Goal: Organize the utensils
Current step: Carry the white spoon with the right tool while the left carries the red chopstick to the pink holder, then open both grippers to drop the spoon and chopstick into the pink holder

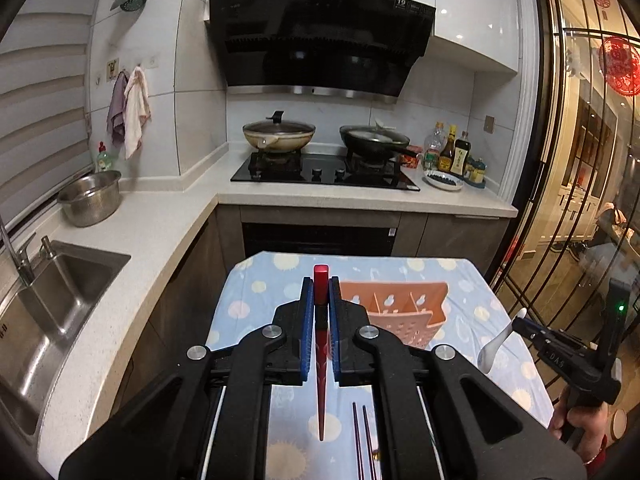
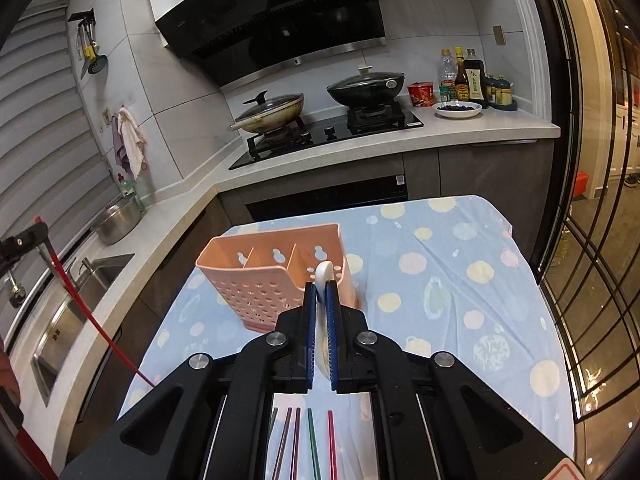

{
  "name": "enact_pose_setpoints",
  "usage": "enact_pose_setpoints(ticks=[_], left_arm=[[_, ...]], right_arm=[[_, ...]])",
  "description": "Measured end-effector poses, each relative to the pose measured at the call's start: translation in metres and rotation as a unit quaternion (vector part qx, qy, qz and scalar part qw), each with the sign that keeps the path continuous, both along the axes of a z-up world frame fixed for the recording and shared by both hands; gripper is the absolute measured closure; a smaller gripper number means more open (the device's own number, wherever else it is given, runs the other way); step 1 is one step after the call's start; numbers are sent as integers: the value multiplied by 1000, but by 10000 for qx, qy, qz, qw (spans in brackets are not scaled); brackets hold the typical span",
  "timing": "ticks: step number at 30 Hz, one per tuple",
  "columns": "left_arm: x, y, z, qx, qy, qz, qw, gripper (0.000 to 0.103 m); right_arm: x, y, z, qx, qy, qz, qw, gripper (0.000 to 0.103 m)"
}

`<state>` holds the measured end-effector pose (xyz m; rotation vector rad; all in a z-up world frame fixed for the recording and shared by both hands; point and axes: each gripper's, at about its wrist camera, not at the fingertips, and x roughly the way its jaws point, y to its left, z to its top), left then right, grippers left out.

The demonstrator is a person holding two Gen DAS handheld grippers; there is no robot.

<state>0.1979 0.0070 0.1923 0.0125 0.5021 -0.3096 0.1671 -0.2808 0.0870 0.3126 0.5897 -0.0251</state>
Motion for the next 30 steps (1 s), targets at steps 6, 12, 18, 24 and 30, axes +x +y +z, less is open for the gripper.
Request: enact_pose_setpoints(ticks=[6,12,18,24,30], left_arm=[[20,-19,47,-119,-490,-92,9987,96],[50,-37,76,-315,-697,-204,9969,96],[88,-55,71,-381,-550,-227,9975,96],[118,-67,31,-193,-115,-184,9996,96],[134,-69,-11,-76,304,-139,9994,96]], right_arm=[[32,-4,20,25,-212,51,9998,98],[72,-5,32,153,-303,142,9993,98],[107,-6,19,319,-149,222,9991,98],[125,-4,-8,363,150,238,9989,98],[131,-7,-30,278,413,184,9986,97]])
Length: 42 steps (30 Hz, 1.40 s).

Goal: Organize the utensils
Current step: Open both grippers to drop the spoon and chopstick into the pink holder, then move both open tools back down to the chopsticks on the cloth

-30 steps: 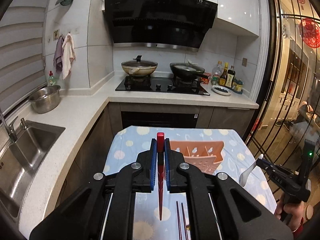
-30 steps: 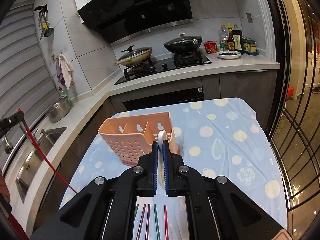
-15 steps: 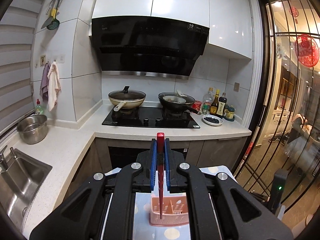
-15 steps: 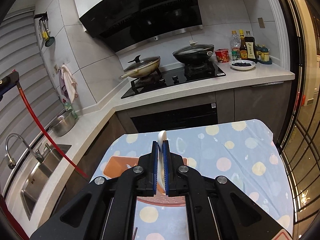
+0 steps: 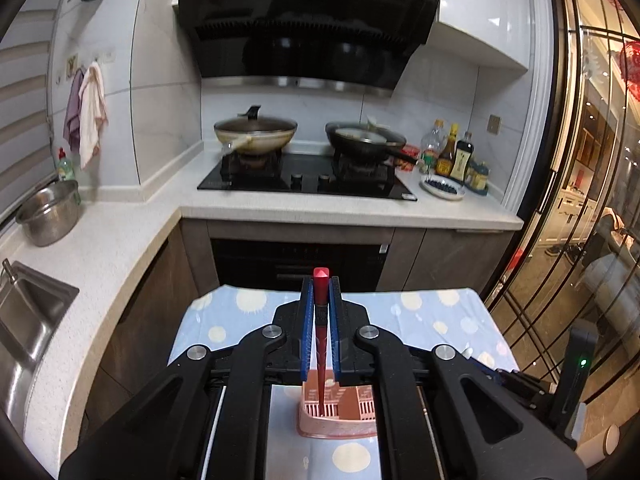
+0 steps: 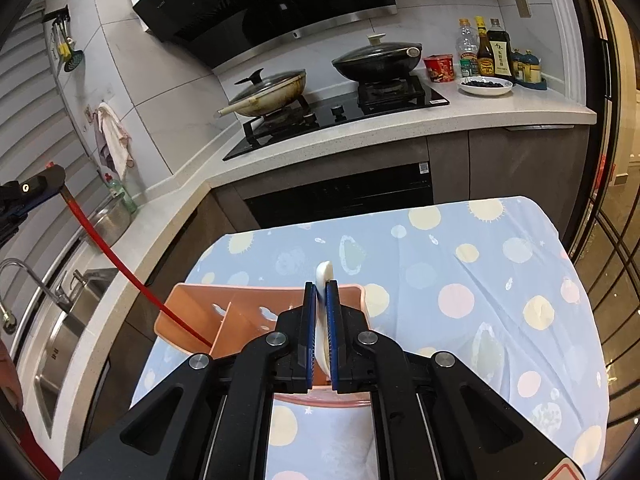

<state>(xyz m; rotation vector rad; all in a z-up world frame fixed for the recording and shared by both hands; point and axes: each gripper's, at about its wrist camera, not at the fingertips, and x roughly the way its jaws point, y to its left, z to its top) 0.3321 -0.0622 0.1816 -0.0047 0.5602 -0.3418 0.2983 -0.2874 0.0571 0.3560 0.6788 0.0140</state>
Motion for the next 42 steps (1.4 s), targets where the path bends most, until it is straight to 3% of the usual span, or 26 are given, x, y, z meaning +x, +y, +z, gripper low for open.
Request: enact_pose_setpoints(ticks=[3,5,7,9,13,25,42], left_arm=[[1,3,-16,83,117,135,9998,93],[-4,7,-24,161,128,203,9996,84],[-12,12,-31,248,88,321,9991,64],[-22,17,-37,305,84,391,9987,55],[-45,24,-52,495,129,448,9977,53],[-114,41,-109,691,747,363,9942,53],[-188,56,-164,813,1377,231,9869,53]], right_arm=[[-8,-1,0,-125,-57,-171,9998,84],[-17,-2,3,-178,-153,-237,9994,73],[-27,-3,7,-245,-213,-292,9990,71],[-40,-4,9,-252,-240,-315,9989,69],[-69,-5,11,-288,-270,-398,9984,61],[-149,6,-6,-436,-75,-487,9978,61],[-235,32,-59,-520,538,-446,9962,61]])
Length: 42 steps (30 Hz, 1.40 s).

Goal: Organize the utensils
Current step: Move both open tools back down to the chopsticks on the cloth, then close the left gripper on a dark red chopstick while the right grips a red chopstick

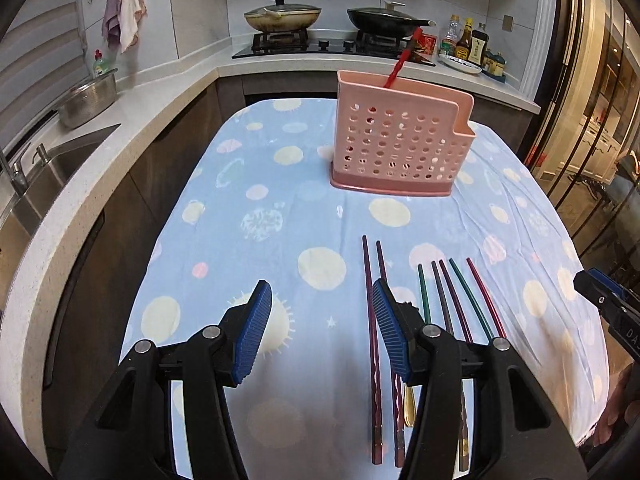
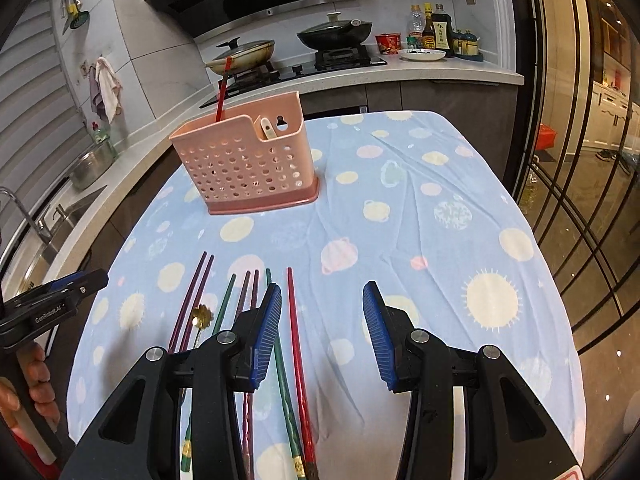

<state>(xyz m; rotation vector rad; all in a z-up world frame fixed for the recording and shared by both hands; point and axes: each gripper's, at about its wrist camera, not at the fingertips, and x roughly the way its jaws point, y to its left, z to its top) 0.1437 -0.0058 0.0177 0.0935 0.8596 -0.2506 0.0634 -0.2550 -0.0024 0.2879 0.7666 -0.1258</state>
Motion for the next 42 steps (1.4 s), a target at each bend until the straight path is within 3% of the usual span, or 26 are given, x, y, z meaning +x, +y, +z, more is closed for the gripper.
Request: enact_pose_setpoints(ticks=[22,42], left_arm=[[-66,3,-60,197,666,-149,9975,53],[-80,-8,-89,261,1035,-392,9935,55]], right_arm=[[-60,23,-49,33,508,142,9986,61],[-70,31,-73,36,805,277,9964,64]])
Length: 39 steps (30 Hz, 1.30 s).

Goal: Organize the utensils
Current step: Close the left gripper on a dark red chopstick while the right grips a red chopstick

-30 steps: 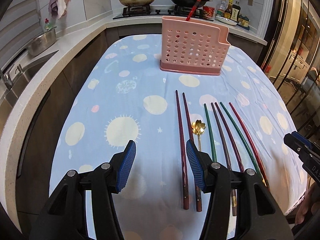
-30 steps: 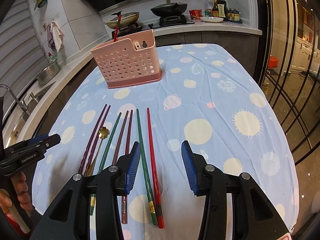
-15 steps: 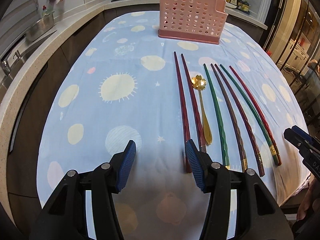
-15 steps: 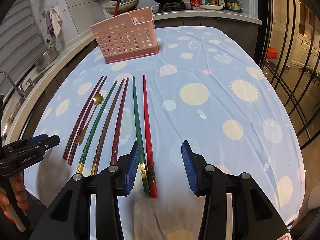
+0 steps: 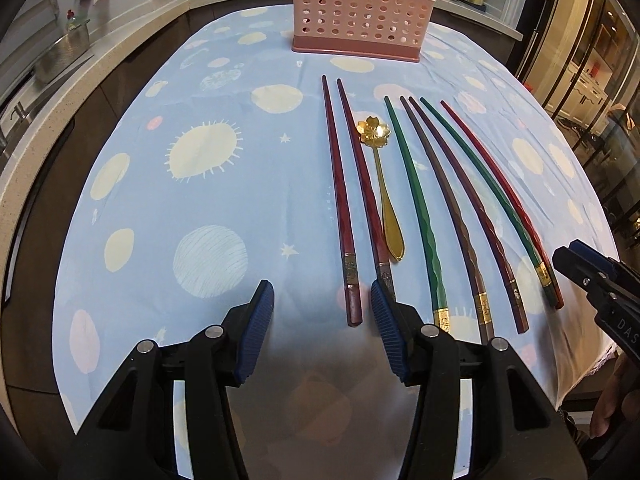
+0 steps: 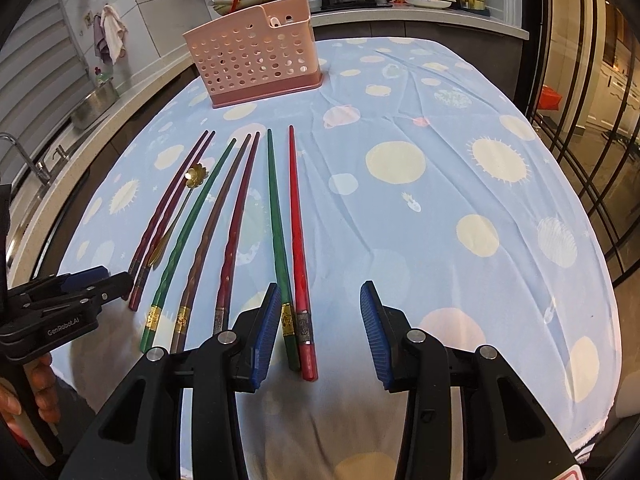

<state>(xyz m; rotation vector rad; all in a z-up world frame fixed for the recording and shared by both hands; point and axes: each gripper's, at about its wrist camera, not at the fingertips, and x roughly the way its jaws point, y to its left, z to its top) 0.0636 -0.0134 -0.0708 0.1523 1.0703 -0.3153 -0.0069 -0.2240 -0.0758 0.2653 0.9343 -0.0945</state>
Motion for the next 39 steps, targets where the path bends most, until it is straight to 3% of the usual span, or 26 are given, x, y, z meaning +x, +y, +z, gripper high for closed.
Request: enact_pose_setpoints(ticks=[8,23,29,36,39], left_arm=[[2,2,-4,0,3,25,10000,55],[1,9,-4,-70,-22,30,10000,62],[2,9,-2,-111,-15,41,9999,74],[5,9,-2,-208,2,-17,9998,94],[8,12,-2,-354,72,8,9993,95]], right_arm=[[4,2,-8,-44,125,53,9999,74],[-4,10,-13,-508,161,145,9985,83],[-8,8,-13,-480,146,157,9986,93],[-9,7,-12,-452,126,192,9987,95],[-10,7,-13,-431,137,201,9988,96]])
